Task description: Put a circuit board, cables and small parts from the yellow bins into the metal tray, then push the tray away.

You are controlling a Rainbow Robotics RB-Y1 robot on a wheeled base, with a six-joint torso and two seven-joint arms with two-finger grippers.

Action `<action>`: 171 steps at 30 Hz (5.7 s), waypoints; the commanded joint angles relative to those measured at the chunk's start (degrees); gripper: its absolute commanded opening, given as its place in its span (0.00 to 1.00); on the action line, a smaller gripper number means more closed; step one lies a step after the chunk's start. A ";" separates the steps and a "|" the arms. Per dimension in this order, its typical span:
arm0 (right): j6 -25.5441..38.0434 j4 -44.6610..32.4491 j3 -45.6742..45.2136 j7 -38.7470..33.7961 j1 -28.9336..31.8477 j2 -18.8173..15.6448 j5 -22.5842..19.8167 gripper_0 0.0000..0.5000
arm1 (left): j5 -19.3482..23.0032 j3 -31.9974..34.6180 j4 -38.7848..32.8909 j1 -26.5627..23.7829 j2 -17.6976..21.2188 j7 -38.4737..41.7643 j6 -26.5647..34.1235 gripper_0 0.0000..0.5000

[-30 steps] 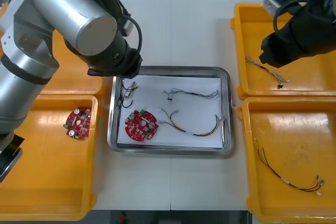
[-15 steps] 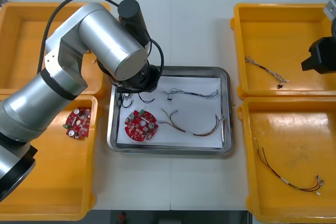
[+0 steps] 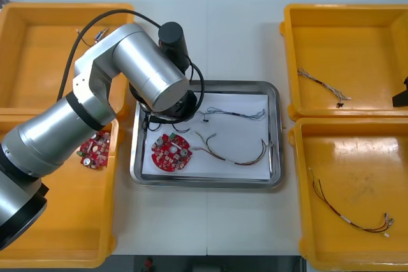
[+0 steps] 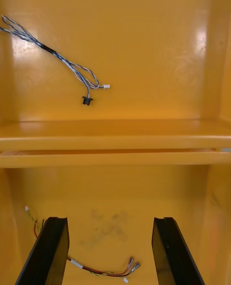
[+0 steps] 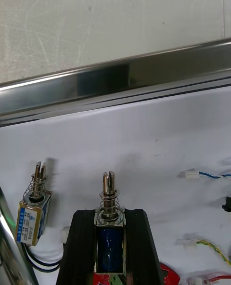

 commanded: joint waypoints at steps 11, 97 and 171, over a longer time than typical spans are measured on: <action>0.18 -7.62 -2.77 -4.27 7.23 -0.32 1.21 1.00 | -1.49 -1.29 -0.44 -2.07 -1.25 5.89 -1.56 1.00; 0.18 -7.71 53.65 11.82 -26.96 20.68 5.08 1.00 | 25.05 61.82 -38.85 42.05 25.56 -21.36 21.34 1.00; -18.94 6.01 85.65 16.12 -25.03 21.48 25.56 1.00 | 26.72 61.64 -38.85 44.07 25.56 -22.06 21.34 1.00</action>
